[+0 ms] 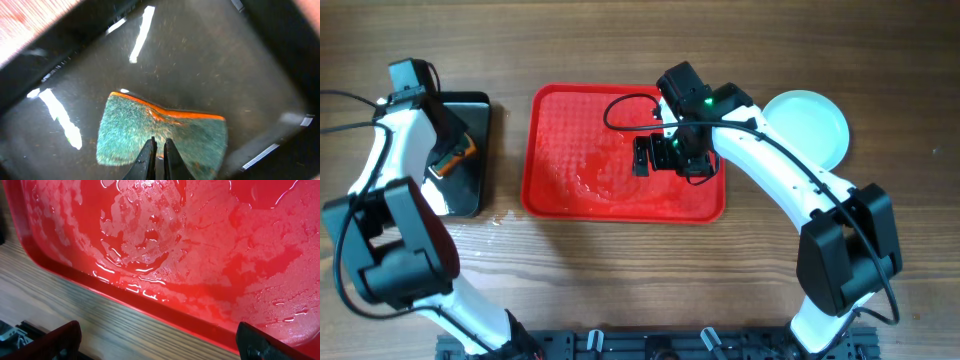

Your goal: Clean dirty plates on tray and stack at the side

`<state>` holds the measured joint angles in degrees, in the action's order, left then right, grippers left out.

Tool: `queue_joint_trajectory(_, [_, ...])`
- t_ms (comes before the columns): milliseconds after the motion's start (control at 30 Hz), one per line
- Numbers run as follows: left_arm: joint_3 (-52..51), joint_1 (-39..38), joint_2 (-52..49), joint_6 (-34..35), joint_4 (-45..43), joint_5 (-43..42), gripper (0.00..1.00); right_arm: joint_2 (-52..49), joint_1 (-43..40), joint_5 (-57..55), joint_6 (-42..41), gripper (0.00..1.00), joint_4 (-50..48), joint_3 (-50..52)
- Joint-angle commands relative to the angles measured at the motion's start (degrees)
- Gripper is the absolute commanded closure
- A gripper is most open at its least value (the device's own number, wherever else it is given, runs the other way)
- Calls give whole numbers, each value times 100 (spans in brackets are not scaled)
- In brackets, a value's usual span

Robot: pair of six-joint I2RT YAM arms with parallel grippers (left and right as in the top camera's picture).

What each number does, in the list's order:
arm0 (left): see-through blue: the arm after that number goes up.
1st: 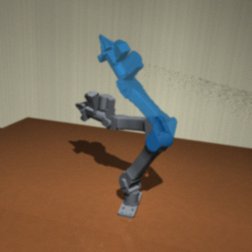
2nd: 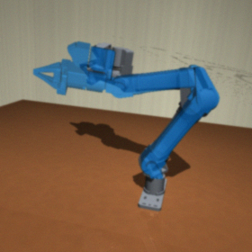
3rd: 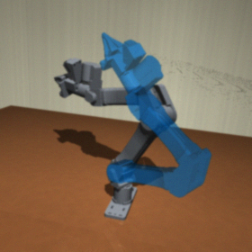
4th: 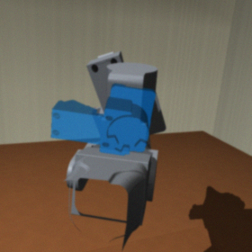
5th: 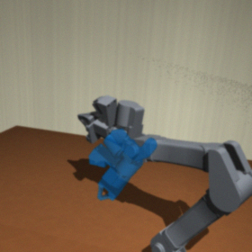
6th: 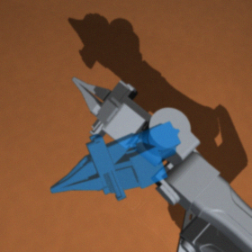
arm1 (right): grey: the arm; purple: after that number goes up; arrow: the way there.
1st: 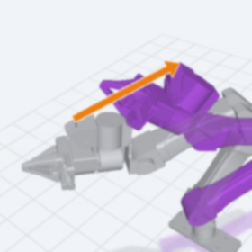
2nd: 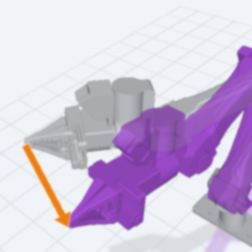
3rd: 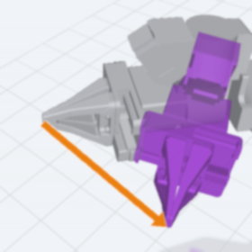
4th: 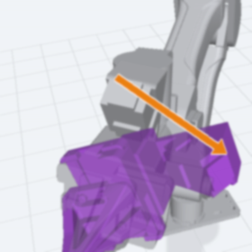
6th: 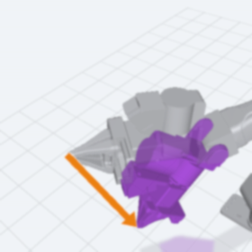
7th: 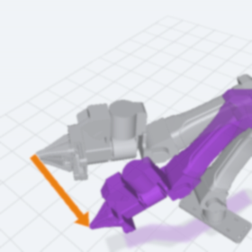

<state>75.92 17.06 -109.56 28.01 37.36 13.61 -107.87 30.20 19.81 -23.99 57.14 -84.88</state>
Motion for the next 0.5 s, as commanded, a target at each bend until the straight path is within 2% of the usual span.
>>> queue_joint_trajectory(0, [4, 46, -649, -160, -11, -68, 96, 46, 24, -96, 37, 0, 9, 11])
queue_joint_trajectory(133, [50, 46, -599, -249, 103, -68, 96, 46, 24, -94, -114, 0, -20, 11])
queue_joint_trajectory(267, [254, 42, 592, -245, 562, -120, 96, 205, 7, 122, -341, 0, -72, -232])
queue_joint_trajectory(300, [254, 42, 1040, -203, 638, -184, 90, 415, 7, 122, -339, 0, -52, -249])
queue_joint_trajectory(333, [254, 42, 1379, -203, 702, -352, 74, 645, 7, 118, -302, 0, 28, -249])
queue_joint_trajectory(400, [254, 42, 2140, -205, 898, -1137, 10, 1381, 7, 118, -299, 0, 404, -249])
queue_joint_trajectory(433, [254, 42, 2262, -205, 977, -1340, 1, 1611, 7, 116, -295, 0, 535, -249])
queue_joint_trajectory(467, [254, 42, 2396, -203, 1117, -1606, 0, 2011, 7, 28, -295, 0, 837, -249])
